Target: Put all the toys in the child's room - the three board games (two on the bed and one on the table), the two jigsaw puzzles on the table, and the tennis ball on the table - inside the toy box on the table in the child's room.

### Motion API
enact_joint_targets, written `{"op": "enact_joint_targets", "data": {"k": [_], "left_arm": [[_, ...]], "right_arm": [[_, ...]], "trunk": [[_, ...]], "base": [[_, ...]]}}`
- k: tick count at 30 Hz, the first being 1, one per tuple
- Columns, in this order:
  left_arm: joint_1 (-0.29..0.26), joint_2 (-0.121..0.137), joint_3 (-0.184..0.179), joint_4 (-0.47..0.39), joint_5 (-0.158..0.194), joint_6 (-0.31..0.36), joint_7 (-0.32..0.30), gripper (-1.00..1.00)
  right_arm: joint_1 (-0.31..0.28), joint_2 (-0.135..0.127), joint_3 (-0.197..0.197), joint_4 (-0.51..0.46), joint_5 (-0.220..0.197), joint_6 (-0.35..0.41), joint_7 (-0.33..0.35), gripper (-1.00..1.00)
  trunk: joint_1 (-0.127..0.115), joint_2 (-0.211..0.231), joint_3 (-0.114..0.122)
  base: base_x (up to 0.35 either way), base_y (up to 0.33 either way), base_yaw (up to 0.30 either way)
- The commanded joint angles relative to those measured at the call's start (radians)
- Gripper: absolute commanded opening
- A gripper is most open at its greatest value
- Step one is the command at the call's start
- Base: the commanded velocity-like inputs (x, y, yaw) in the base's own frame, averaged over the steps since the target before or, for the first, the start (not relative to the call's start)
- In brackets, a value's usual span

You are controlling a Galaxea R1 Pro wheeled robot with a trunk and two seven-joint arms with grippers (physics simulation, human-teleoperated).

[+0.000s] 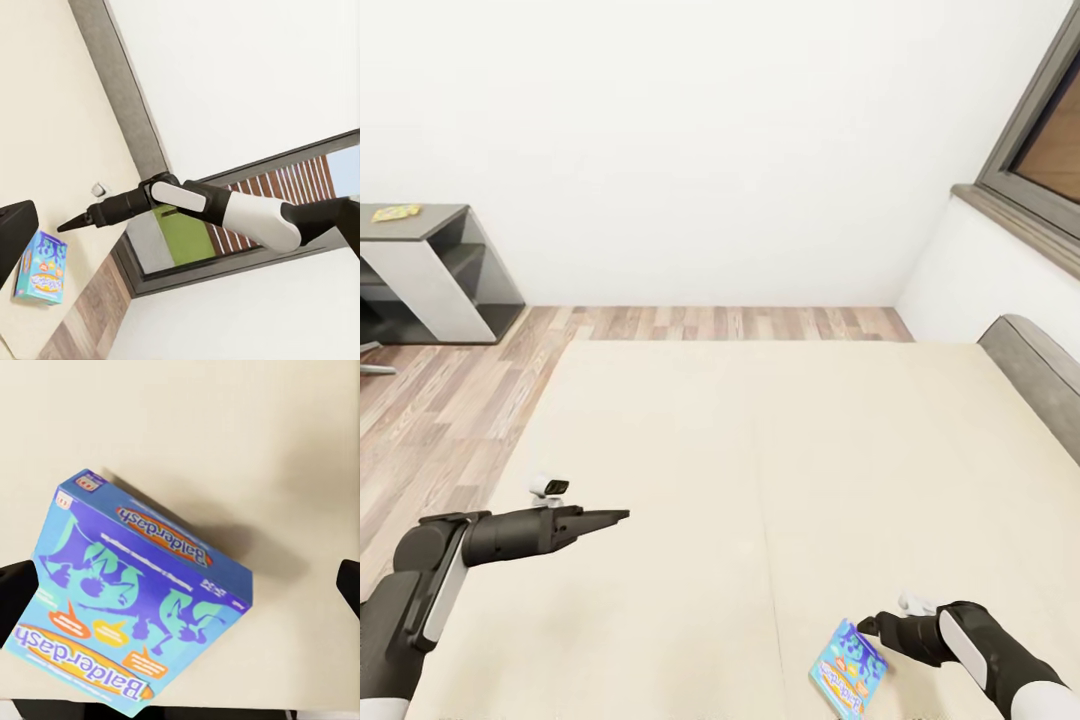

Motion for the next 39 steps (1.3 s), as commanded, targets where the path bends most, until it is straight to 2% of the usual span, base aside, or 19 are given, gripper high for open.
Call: {"op": "enact_joint_targets", "data": {"k": [1, 9, 28, 39], "left_arm": [[0.001, -0.003, -0.001, -0.004, -0.001, 0.011, -0.004, 1.00], [0.003, -0.007, 0.001, -0.009, 0.000, 0.008, -0.004, 1.00], [0.004, -0.008, 0.000, -0.010, 0.000, 0.007, -0.004, 1.00], [0.005, -0.008, 0.000, -0.009, 0.000, 0.007, -0.004, 1.00]], "right_arm": [[0.000, -0.001, 0.004, -0.001, 0.001, 0.002, 0.003, 1.00], [0.001, -0.002, 0.003, -0.001, 0.001, -0.001, 0.010, 1.00], [0.001, 0.000, 0.003, -0.001, 0.001, -0.048, 0.074, 1.00], [0.001, 0.004, 0.003, -0.001, 0.001, -0.051, 0.082, 1.00]], "trunk": [[0.000, -0.001, -0.002], [0.000, -0.001, -0.016], [0.000, -0.001, -0.047], [0.000, -0.001, -0.065]], "base": [[0.000, 0.000, 0.000], [0.000, 0.000, 0.000], [0.000, 0.000, 0.000], [0.000, 0.000, 0.000]]}}
